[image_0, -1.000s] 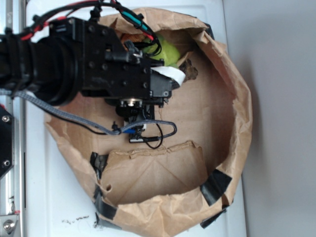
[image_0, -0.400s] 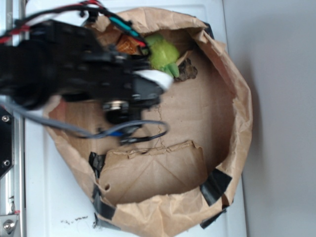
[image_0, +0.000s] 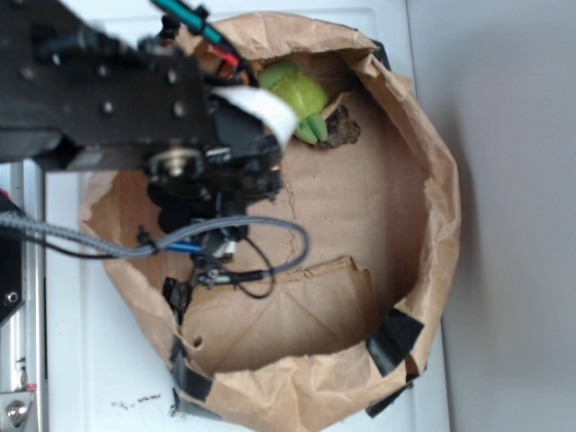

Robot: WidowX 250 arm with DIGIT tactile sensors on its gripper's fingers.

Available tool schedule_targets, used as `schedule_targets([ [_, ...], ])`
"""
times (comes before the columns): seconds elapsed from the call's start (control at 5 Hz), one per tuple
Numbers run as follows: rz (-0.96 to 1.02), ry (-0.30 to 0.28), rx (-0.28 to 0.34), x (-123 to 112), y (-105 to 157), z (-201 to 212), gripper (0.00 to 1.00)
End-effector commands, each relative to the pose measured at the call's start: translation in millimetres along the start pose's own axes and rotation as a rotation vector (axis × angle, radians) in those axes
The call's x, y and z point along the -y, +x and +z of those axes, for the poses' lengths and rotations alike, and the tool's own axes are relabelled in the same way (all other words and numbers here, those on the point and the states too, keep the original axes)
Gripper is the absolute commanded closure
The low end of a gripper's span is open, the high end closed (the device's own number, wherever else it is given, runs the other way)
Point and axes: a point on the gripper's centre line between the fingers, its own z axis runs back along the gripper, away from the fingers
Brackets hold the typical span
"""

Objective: Grab the plastic pickle.

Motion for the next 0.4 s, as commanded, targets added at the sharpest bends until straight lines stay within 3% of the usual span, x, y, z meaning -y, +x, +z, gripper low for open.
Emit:
schedule_targets([
  [0.0, 0.087, 0.006, 0.015, -13.6, 28.5, 45.8, 1.00],
  [0.2, 0.106, 0.006, 0.028, -16.7, 29.0, 43.9, 1.00],
])
